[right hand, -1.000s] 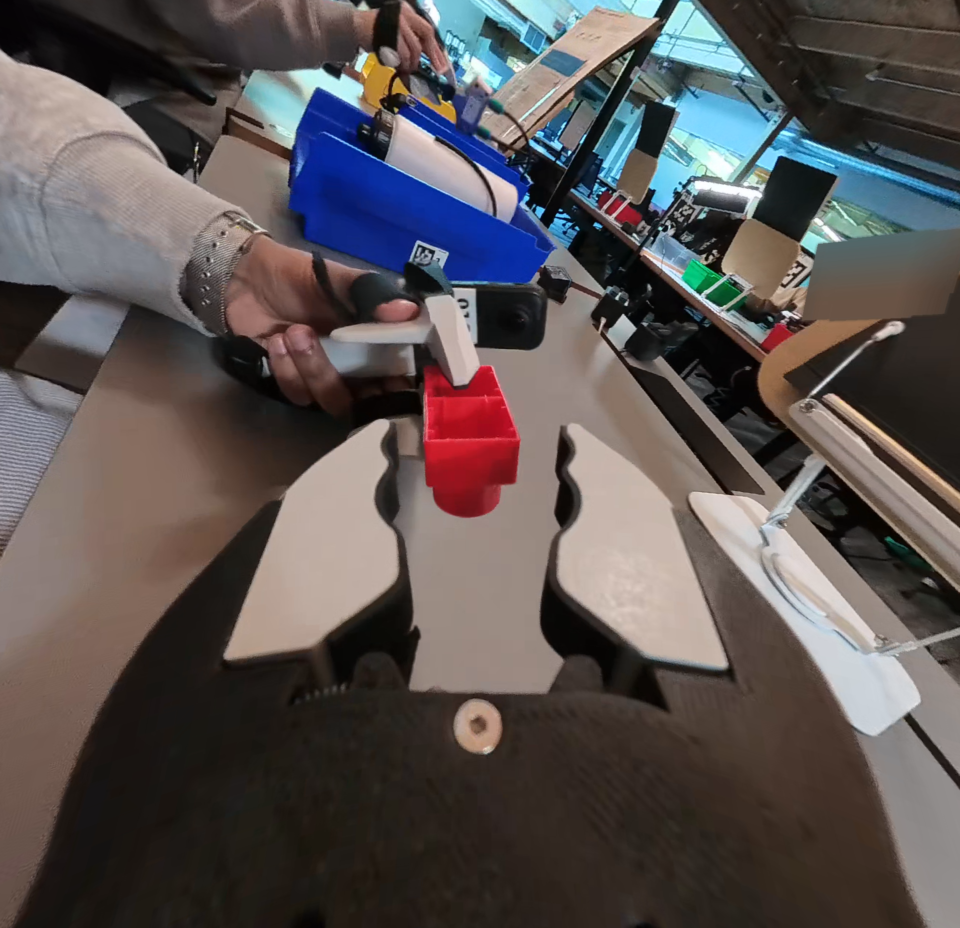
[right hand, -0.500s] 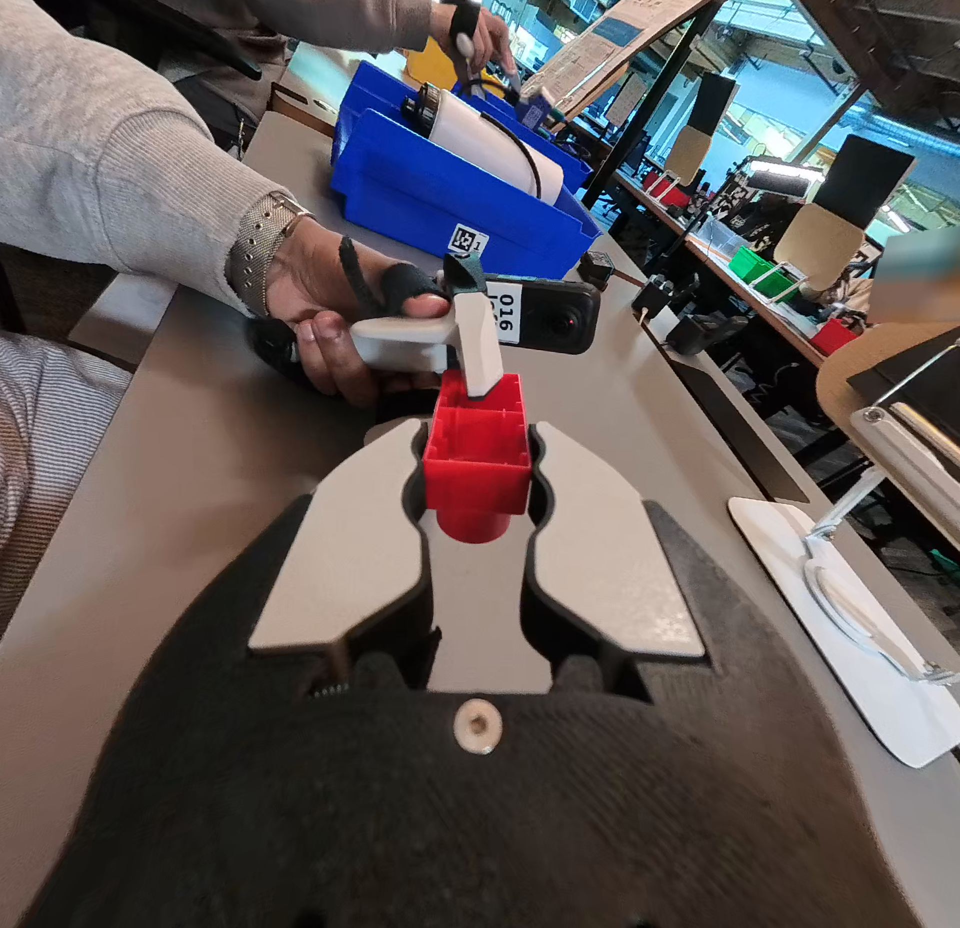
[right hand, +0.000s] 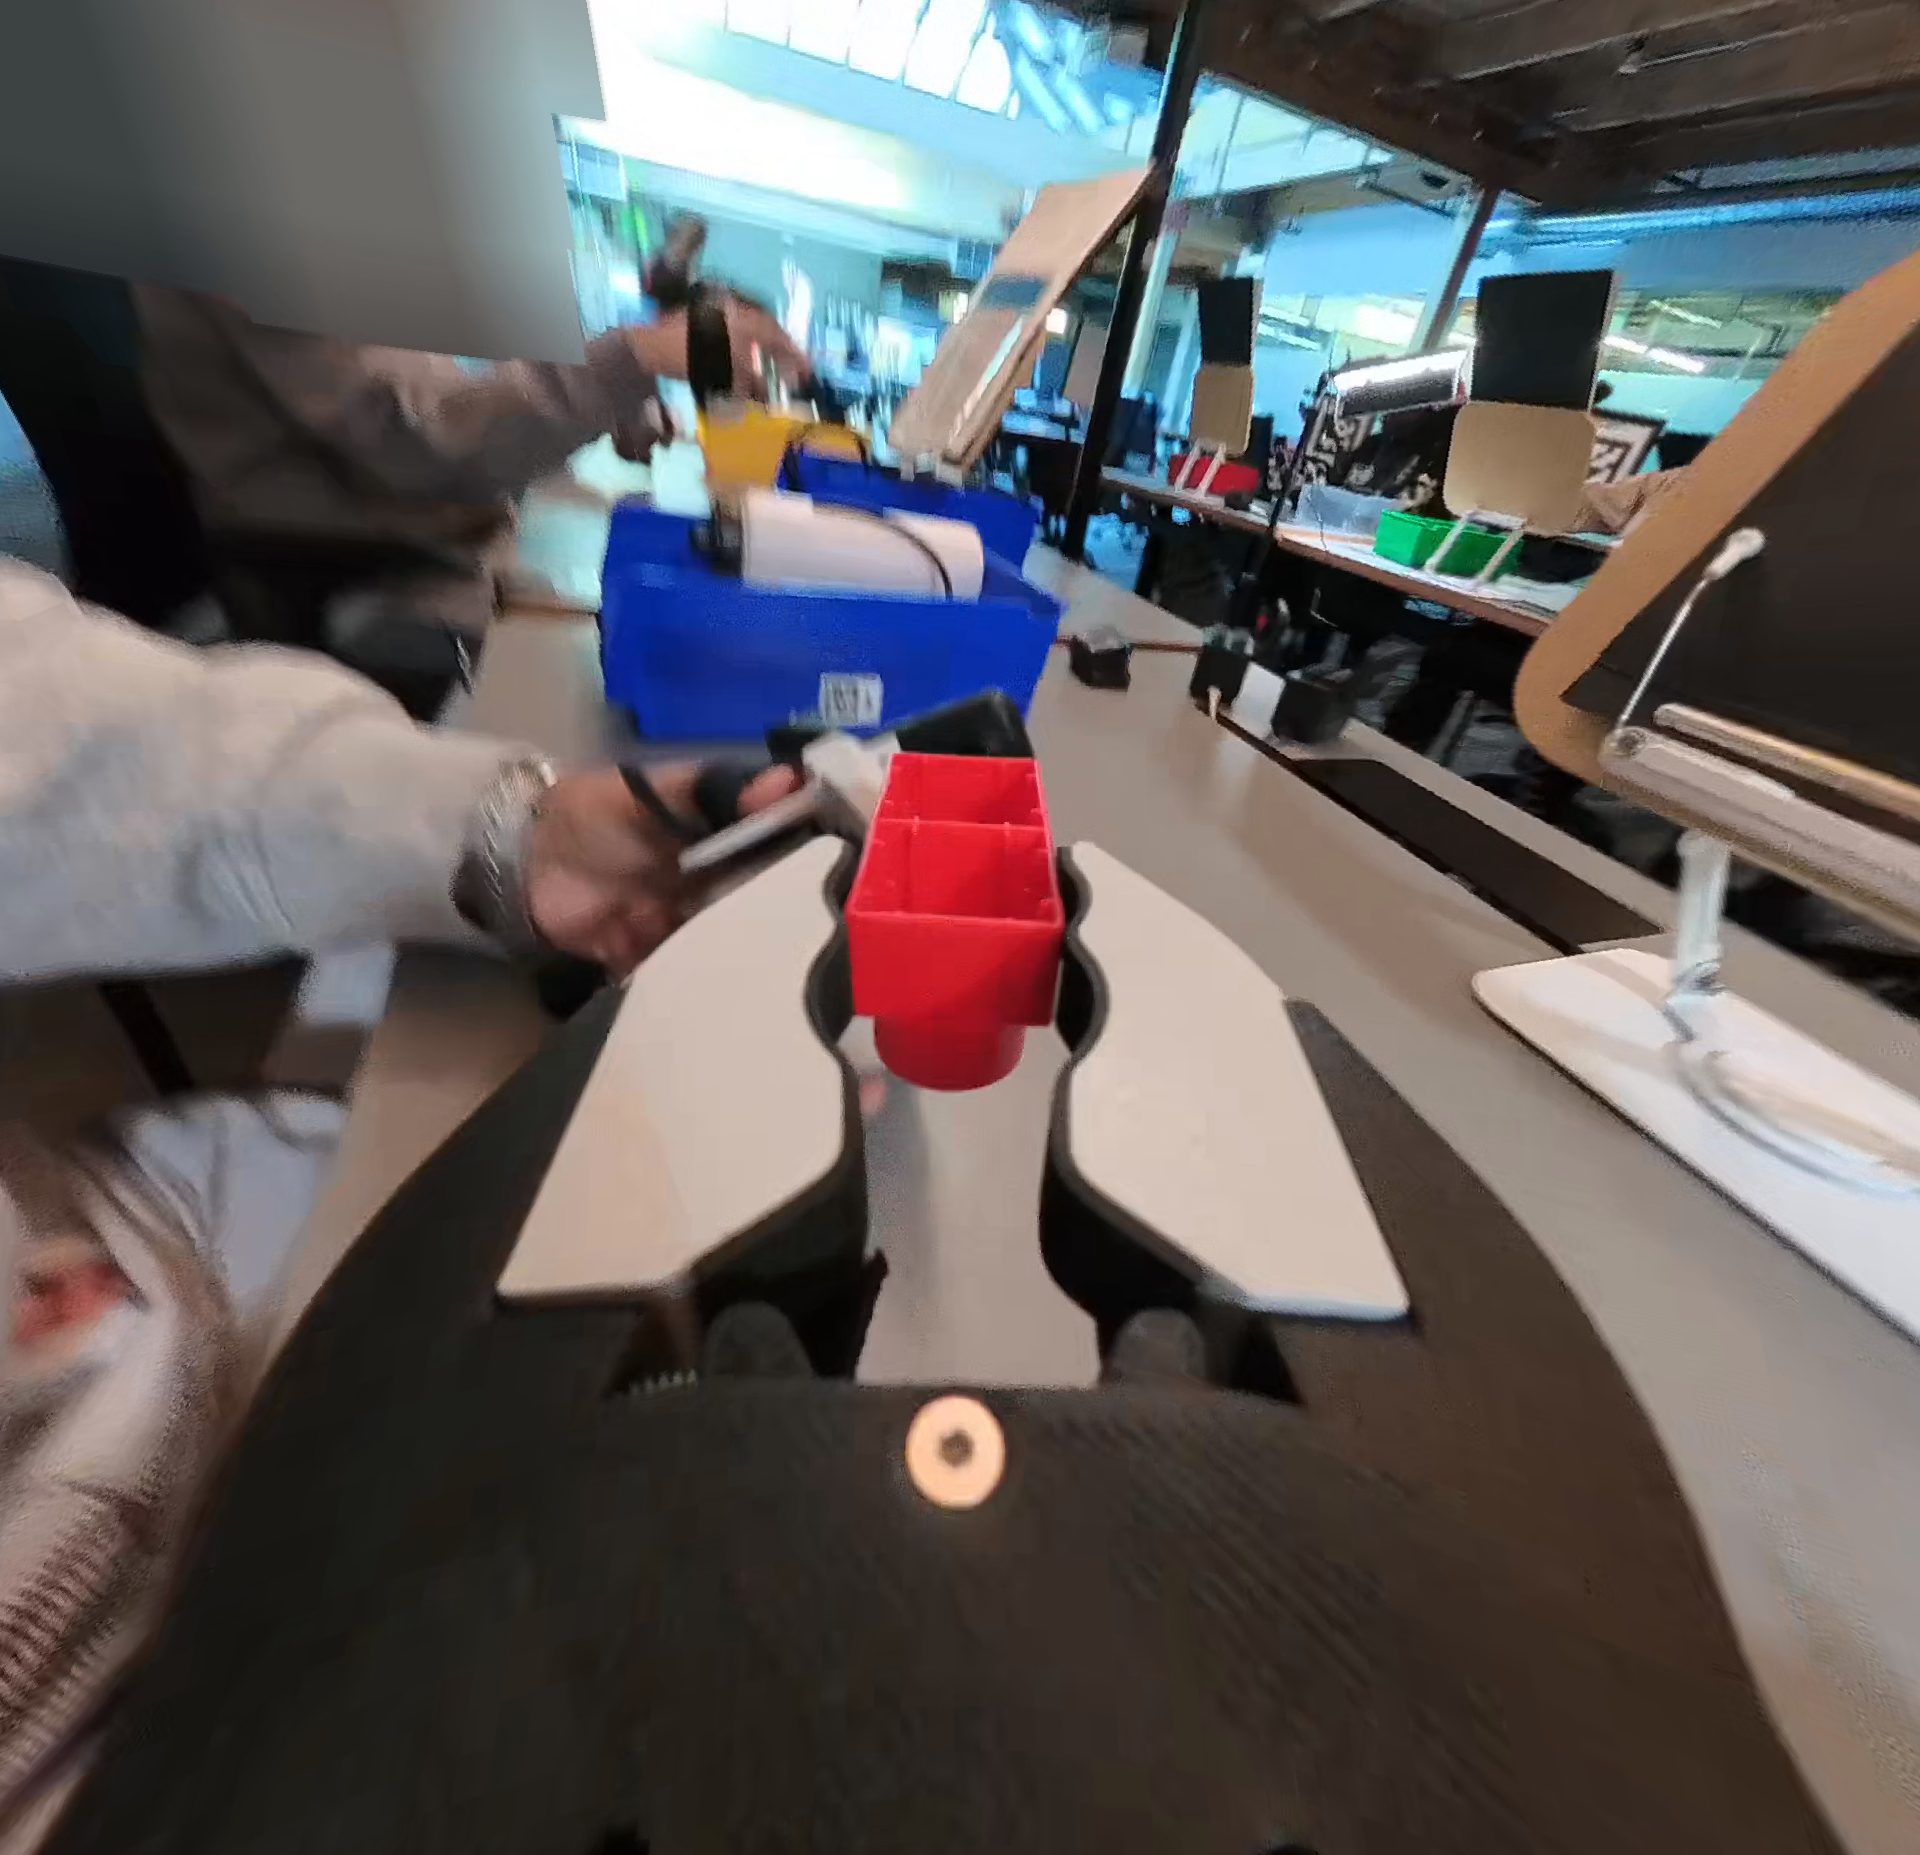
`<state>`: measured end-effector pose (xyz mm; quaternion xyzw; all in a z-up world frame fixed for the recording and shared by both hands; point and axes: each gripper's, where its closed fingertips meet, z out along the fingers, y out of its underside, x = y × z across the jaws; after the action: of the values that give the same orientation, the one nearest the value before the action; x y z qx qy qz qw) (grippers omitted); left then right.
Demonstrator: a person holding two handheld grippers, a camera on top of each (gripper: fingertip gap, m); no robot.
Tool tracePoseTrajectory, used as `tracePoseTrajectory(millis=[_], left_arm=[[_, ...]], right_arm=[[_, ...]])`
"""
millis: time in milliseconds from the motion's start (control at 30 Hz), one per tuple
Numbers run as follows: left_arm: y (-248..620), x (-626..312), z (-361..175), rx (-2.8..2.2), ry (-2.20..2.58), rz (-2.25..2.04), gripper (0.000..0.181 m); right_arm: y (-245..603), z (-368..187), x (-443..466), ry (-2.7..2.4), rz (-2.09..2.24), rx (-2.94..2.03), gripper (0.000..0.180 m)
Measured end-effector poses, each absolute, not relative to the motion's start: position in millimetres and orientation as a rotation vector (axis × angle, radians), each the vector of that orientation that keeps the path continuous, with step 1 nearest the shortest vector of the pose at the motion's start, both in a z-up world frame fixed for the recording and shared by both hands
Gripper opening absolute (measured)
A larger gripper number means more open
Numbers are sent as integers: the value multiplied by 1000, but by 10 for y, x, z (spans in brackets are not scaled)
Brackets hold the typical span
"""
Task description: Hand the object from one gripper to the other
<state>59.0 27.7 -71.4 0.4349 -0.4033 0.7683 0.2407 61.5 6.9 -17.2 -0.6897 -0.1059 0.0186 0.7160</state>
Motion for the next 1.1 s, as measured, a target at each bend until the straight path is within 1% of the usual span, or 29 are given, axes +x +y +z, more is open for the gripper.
tracePoseTrajectory(millis=[133, 233, 400, 533, 600, 667, 800, 967, 1100], left_arm=[[274, 588, -668, 1163, -1074, 2124, 71], [273, 602, -682, 1172, -1060, 2119, 71], [282, 619, -686, 1179, -1031, 2120, 70], [257, 608, -684, 1168, -1037, 2110, 68], [242, 609, -690, 1171, -1052, 2110, 68], [227, 610, -700, 1175, -1072, 2108, 67], [216, 619, -712, 1184, -1083, 2107, 67], [239, 633, -709, 1188, -1063, 2114, 67], [250, 631, -704, 1184, -1050, 2112, 66]], right_arm=[[-43, 124, 700, -27, 338, -1417, 37], [-104, 256, 771, 41, 380, -1377, 36], [-352, 676, 1027, 38, 149, -1395, 36], [-956, 962, 1729, 206, -166, -1451, 36], [-1354, 831, 2176, 357, -305, -1557, 37], [-1766, 526, 2589, 526, -412, -1690, 37], [-2298, -182, 3019, 818, -371, -1847, 37], [-2245, -751, 3072, 961, -132, -1873, 37], [-2091, -1030, 3043, 969, -98, -1943, 38]])
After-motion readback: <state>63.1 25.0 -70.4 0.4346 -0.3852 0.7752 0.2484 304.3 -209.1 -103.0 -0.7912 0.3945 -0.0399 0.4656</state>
